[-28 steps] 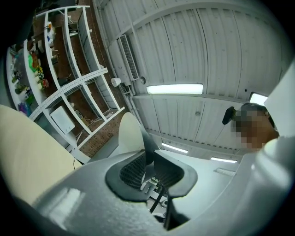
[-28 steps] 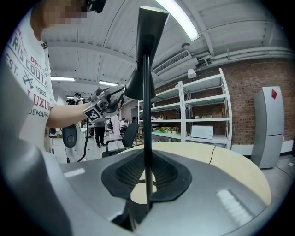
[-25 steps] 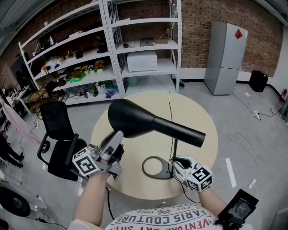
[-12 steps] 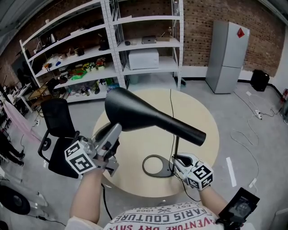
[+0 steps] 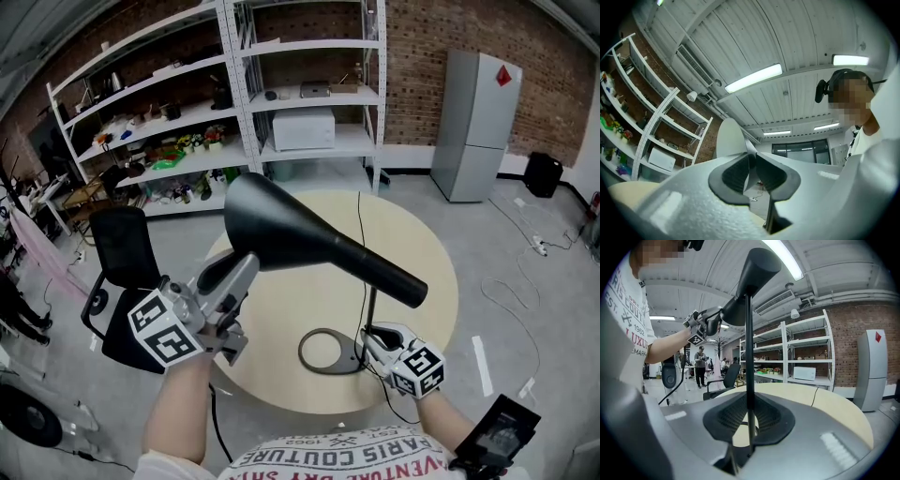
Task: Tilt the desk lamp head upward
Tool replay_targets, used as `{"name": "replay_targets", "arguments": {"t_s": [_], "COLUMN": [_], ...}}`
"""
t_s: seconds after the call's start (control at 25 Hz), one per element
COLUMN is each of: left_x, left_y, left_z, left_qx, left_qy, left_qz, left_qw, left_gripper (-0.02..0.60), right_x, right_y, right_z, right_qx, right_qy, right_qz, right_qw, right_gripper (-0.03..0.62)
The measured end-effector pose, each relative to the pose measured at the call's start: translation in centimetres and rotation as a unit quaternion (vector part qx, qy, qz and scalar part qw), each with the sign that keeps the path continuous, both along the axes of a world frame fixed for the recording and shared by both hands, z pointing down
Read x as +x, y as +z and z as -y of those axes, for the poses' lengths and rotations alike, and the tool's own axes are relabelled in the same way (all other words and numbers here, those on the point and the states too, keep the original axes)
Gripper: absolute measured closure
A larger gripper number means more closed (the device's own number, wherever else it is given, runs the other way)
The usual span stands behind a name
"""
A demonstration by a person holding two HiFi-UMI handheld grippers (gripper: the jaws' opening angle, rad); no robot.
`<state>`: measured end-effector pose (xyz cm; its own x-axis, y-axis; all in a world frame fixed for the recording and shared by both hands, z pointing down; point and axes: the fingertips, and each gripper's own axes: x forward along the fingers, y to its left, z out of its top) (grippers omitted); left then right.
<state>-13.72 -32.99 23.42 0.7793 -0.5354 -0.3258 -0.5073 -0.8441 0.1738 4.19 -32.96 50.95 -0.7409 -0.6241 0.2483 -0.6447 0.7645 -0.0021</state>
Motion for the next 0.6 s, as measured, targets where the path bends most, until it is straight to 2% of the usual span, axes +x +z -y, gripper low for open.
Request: {"name": "replay_targets", "arguments": {"t_s": [0.16, 0.6], "left_x": [0.3, 1.5], "left_y": [-1.0, -3.1], "left_z": [-0.2, -1.1], "left_qx": [0.013, 0.062], "left_qy": [0.001, -0.011], "left_qz": [0.005, 0.049], "left_qw": [0.9999, 0.9968], "left_gripper": [0.535, 0.535], "right_x": [0.1, 0.3], "right_y": [0.0, 0.2], "right_z": [0.2, 0.4], "right_qx": [0.0, 0.002], "right_qy": [0.002, 0.009], "right_qz": [-0.002, -0.002], "right_qw": [1.0, 1.0], "right_gripper": [0.548, 0.548]}}
